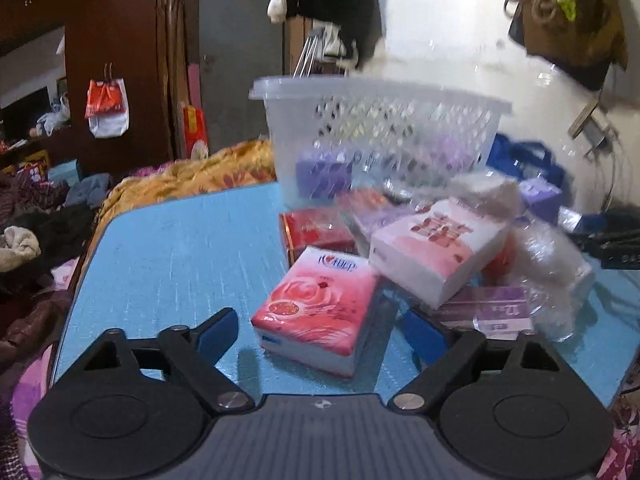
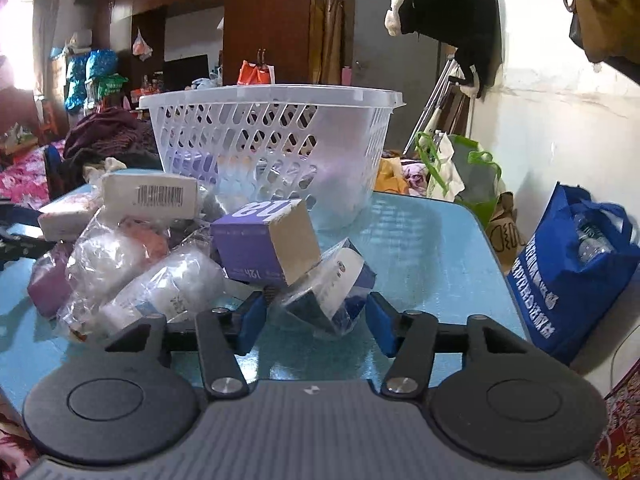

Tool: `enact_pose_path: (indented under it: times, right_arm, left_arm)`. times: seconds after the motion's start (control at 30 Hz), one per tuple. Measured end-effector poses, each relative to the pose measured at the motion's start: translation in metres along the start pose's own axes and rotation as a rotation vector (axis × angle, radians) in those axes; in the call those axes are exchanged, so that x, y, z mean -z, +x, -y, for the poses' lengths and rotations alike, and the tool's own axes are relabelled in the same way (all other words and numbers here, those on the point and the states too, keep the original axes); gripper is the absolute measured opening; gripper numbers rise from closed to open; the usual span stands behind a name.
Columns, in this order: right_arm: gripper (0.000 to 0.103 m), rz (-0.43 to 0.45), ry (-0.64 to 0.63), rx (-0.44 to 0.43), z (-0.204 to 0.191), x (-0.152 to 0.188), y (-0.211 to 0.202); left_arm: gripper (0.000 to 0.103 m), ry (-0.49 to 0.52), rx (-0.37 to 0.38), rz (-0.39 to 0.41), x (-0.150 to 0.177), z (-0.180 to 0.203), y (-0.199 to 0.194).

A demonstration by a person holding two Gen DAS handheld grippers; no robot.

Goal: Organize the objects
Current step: 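Grasp pink tissue pack with left gripper while right grasps small wrapped white box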

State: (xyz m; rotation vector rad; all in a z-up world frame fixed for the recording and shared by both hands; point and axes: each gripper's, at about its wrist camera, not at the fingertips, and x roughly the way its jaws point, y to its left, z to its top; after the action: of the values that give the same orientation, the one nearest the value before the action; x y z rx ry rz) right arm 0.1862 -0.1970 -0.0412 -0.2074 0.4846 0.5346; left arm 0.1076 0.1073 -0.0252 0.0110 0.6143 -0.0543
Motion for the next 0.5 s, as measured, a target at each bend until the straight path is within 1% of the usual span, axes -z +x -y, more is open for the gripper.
enact_pose_path:
  times: [0.07, 0.17, 0.27, 0.37, 0.5]
  right_arm:
    - [0.053, 0.008, 0.004, 0.006, 0.001, 0.001, -0.001]
    - [0.052, 0.038, 0.02, 0.006, 0.001, 0.003, -0.006]
    - [0.051, 0.062, 0.038, 0.019, 0.004, 0.004, -0.011]
    - [0.051, 0.087, 0.051, 0.031, 0.007, 0.004, -0.017]
    - [0.051, 0.129, 0.071, 0.039, 0.013, 0.0, -0.03]
  left_arm:
    - [0.066, 0.018, -0.011, -0.015, 0.0, 0.003, 0.002]
    - [0.064, 0.024, -0.023, 0.014, 0.003, 0.004, -0.003]
    - [0.063, 0.029, -0.048, 0.092, 0.01, 0.006, -0.017]
    - [0.063, -0.008, -0.059, 0.154, 0.02, 0.004, -0.029]
    - [0.063, -0.058, -0.058, 0.25, 0.025, -0.003, -0.047]
